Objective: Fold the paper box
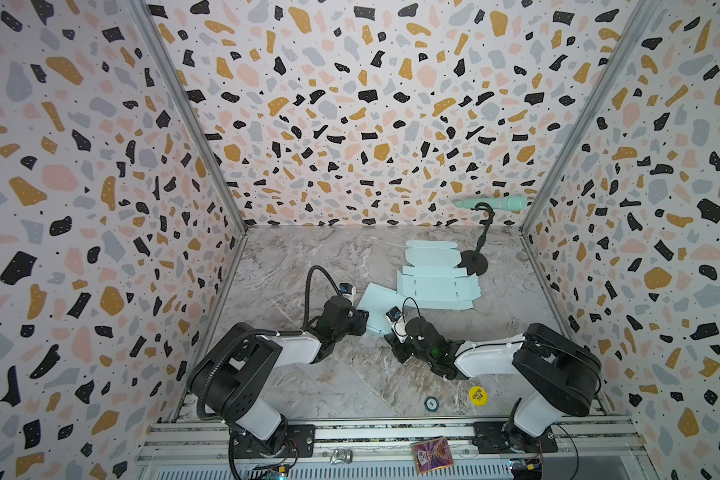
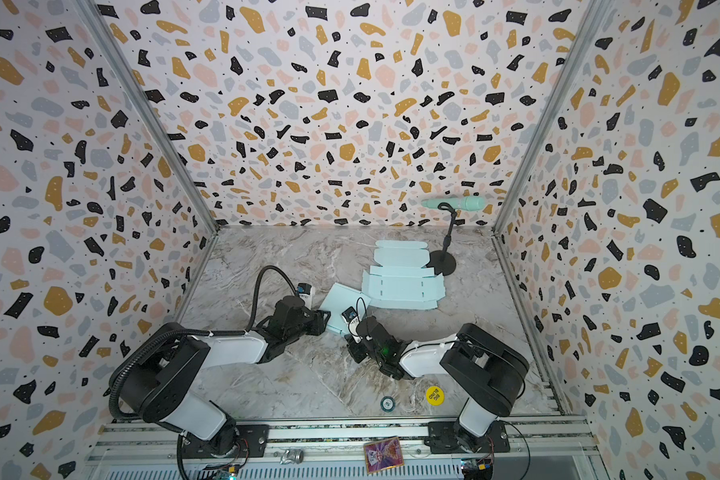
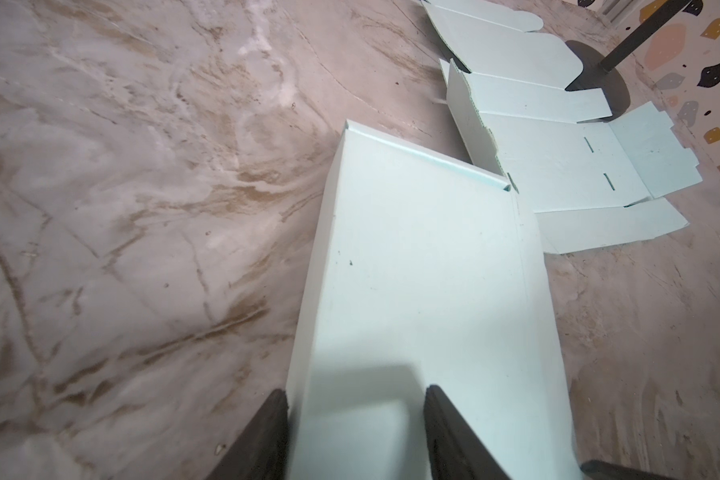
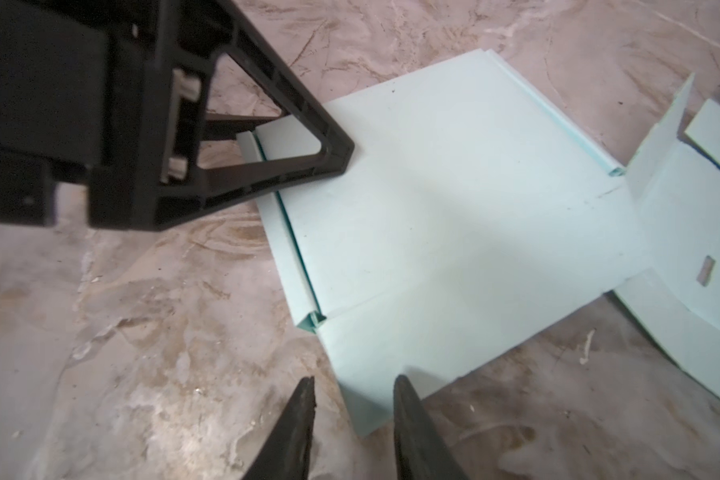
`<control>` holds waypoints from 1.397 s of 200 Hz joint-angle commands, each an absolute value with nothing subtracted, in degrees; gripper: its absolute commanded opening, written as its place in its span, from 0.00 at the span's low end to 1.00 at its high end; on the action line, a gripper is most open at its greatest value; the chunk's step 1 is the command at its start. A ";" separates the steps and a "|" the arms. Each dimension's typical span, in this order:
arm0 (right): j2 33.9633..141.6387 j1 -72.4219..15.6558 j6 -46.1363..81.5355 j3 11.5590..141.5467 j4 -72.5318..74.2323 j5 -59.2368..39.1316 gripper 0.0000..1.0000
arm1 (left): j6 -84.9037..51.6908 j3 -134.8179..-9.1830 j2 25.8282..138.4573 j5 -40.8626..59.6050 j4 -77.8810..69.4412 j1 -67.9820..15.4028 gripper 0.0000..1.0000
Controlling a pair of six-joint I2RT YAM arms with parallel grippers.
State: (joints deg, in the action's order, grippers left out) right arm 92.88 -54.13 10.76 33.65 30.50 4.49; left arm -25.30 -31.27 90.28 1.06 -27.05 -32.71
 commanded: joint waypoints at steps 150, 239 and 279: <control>101.95 -55.27 10.57 35.59 31.46 -0.69 0.19 | -24.79 -28.30 92.64 3.52 -17.86 -33.49 0.53; 98.54 -59.92 13.72 35.27 31.37 -3.40 0.19 | -24.88 -28.12 92.40 3.52 -17.59 -33.49 0.52; 92.60 -61.59 14.14 31.23 35.64 -8.72 0.22 | -24.62 -27.93 91.78 2.82 -17.23 -33.49 0.52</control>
State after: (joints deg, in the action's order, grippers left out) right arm 96.18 -58.11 12.64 34.15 34.63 4.82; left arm -25.04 -30.50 89.80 -1.04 -27.75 -32.03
